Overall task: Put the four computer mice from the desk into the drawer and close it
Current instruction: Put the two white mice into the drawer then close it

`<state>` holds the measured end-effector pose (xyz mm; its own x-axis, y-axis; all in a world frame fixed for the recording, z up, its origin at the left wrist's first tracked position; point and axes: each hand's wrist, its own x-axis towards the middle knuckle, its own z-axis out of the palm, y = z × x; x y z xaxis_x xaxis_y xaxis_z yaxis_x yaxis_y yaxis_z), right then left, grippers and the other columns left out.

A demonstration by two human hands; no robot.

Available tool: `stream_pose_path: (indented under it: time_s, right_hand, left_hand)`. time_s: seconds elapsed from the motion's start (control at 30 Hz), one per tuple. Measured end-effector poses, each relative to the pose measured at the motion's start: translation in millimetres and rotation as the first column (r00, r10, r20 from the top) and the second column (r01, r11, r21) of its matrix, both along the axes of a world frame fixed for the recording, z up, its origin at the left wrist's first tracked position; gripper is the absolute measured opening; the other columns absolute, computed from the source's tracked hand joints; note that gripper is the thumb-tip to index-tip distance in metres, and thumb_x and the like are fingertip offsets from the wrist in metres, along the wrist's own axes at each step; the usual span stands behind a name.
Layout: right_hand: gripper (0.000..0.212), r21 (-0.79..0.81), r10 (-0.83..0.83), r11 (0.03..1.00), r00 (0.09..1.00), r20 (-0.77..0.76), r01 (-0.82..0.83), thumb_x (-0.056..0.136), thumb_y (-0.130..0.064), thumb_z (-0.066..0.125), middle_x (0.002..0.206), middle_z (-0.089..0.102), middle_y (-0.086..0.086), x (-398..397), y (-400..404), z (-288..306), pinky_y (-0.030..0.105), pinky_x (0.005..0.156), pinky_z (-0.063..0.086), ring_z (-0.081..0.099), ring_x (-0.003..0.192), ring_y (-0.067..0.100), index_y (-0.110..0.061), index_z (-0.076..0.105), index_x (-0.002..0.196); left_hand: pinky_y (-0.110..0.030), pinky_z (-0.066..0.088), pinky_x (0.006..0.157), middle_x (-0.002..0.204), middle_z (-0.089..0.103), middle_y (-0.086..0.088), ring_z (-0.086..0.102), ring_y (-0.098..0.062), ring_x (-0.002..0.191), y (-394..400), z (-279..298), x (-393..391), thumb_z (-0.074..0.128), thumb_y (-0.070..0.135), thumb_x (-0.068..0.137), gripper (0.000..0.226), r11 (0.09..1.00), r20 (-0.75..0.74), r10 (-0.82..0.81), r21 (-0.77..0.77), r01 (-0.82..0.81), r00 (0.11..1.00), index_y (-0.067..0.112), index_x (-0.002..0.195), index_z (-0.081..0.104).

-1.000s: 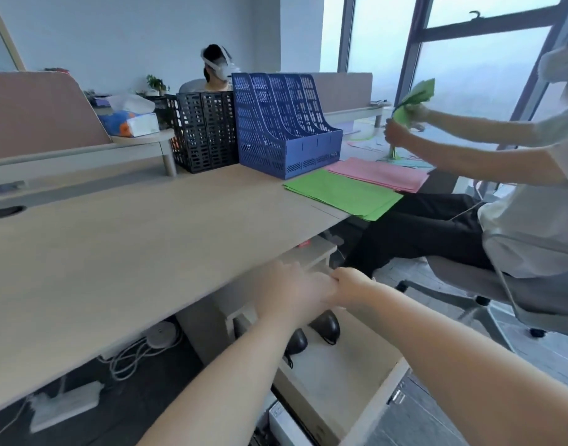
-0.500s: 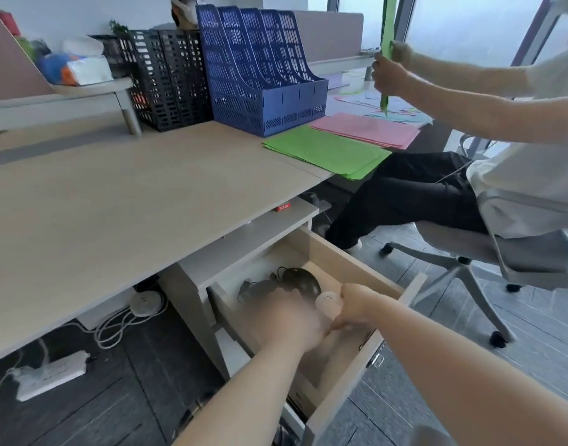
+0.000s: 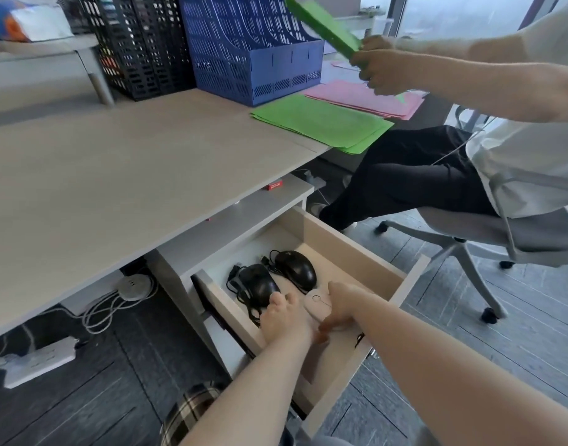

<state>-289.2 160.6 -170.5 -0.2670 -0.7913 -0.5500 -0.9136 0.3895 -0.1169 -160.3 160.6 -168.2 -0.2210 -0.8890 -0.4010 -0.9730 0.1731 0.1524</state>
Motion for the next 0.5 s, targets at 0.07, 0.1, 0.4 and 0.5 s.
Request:
stream_pose_path:
  time_s: [0.07,0.1,0.4,0.5]
  right_hand:
    - [0.084,-0.003,0.001,1.0,1.0,-0.009,-0.001,0.063,-0.049,0.079,0.126,0.056,0.011,-1.3,-1.1,-0.2,0.038,0.093,0.05,0.056,0.115,0.031,-0.01,0.042,0.127]
    - [0.083,-0.002,0.004,1.0,1.0,-0.017,-0.004,0.064,-0.05,0.079,0.125,0.056,0.011,-1.7,-1.4,0.2,0.038,0.092,0.049,0.056,0.115,0.031,-0.009,0.043,0.127]
    - [0.071,-0.041,-0.041,0.998,0.999,-0.009,0.04,0.077,-0.047,0.068,0.134,0.055,0.006,-7.7,-1.3,20.5,0.041,0.097,0.049,0.053,0.122,0.028,-0.017,0.043,0.136]
    - [0.038,-0.255,-0.15,0.958,0.986,-0.07,0.128,0.089,-0.033,0.051,0.125,0.059,0.008,-14.6,5.6,50.5,0.039,0.095,0.047,0.052,0.118,0.028,-0.017,0.054,0.123]
  left_hand:
    - [-0.034,0.043,0.094,0.134,0.033,-0.011,0.048,-0.027,0.12,0.1,-1.7,-1.7,0.075,0.069,0.059,0.11,1.0,-0.011,-0.003,0.01,0.003,1.0,0.01,0.14,0.03]
    - [-0.034,0.044,0.093,0.133,0.034,-0.01,0.05,-0.027,0.118,0.1,-2.1,-2.0,0.077,0.067,0.059,0.109,1.0,-0.011,-0.002,0.012,0.002,1.0,0.01,0.139,0.031]
    - [-0.035,0.043,0.092,0.136,0.032,-0.009,0.049,-0.027,0.118,-8.7,14.7,4.2,0.073,0.066,0.065,0.101,0.995,-0.022,-0.093,-0.049,0.092,0.995,0.014,0.14,0.029]
    - [-0.036,0.042,0.092,0.138,0.035,-0.011,0.048,-0.029,0.119,-21.7,37.3,7.8,0.062,0.057,0.082,0.075,0.982,-0.056,-0.135,-0.137,0.127,0.989,0.014,0.137,0.036]
